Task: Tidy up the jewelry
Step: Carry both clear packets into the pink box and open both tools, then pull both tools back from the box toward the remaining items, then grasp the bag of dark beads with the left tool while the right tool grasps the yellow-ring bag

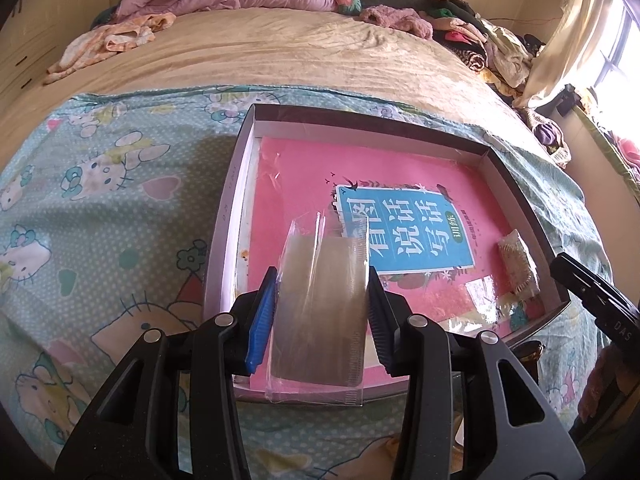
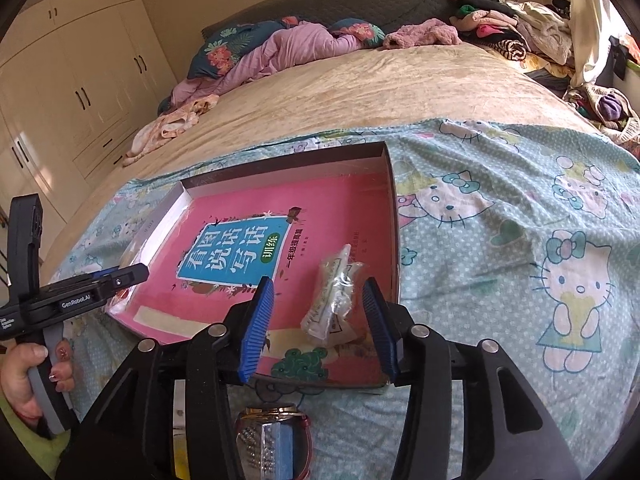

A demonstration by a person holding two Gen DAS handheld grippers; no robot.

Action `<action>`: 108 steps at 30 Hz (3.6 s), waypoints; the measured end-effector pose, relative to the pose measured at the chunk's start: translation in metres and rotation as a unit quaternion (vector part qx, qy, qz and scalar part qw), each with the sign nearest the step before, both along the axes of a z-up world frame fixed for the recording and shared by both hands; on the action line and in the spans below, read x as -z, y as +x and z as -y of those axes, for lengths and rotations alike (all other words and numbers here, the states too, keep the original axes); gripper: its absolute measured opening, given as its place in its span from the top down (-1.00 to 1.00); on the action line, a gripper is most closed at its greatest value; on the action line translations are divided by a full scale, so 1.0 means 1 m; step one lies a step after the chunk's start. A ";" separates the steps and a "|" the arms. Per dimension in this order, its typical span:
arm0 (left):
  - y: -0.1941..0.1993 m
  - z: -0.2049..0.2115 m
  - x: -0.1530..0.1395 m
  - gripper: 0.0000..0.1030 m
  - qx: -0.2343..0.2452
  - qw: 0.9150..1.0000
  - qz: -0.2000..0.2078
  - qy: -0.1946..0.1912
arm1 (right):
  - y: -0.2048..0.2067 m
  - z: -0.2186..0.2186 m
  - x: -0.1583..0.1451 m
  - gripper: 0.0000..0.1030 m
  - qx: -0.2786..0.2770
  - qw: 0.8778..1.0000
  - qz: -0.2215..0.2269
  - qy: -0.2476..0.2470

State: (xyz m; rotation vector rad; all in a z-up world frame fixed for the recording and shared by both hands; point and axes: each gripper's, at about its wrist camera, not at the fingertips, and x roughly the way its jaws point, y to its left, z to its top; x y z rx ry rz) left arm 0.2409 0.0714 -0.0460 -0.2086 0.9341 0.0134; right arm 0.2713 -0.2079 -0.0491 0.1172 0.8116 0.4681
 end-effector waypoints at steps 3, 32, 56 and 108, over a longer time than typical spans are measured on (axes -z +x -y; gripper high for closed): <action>-0.002 0.001 -0.001 0.29 0.000 1.000 -0.001 0.003 | -0.008 0.006 -0.009 -0.12 0.005 1.000 0.008 0.008; -0.071 0.013 -0.078 -0.80 0.006 0.996 0.093 0.006 | -0.083 0.017 -0.067 -0.46 -0.012 0.997 0.068 0.029; -0.133 0.010 -0.065 -0.81 -0.002 0.996 0.090 0.003 | -0.131 0.008 -0.065 -0.46 -0.046 0.997 0.058 0.008; -0.147 0.035 0.034 -0.81 0.034 0.998 -0.029 0.054 | -0.135 -0.035 0.041 -0.17 -0.122 0.990 -0.049 -0.047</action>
